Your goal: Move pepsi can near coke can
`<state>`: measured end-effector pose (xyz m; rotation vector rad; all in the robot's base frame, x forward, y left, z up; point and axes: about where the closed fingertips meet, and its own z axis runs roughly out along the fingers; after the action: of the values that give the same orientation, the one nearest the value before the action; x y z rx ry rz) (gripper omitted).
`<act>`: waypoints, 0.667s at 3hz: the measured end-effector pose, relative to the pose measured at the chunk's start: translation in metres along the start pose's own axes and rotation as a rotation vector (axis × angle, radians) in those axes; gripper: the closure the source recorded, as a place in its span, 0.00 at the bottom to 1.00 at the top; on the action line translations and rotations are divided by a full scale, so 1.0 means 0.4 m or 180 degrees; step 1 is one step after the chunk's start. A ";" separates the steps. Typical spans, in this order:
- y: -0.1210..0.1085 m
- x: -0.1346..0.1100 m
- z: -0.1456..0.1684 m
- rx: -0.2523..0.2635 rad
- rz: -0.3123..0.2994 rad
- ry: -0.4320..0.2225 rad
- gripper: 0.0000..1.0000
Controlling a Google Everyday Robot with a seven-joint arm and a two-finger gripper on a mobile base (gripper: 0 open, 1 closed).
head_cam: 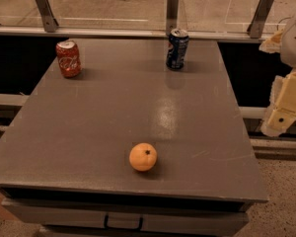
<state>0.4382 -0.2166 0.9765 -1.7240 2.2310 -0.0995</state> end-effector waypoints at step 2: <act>-0.070 -0.018 0.044 0.0028 -0.0037 -0.0179 0.00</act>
Offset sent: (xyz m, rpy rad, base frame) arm 0.0933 0.0032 -0.0262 0.1352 -0.0572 0.0648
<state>0.4711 -0.2146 0.9682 -1.7138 2.1776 -0.0628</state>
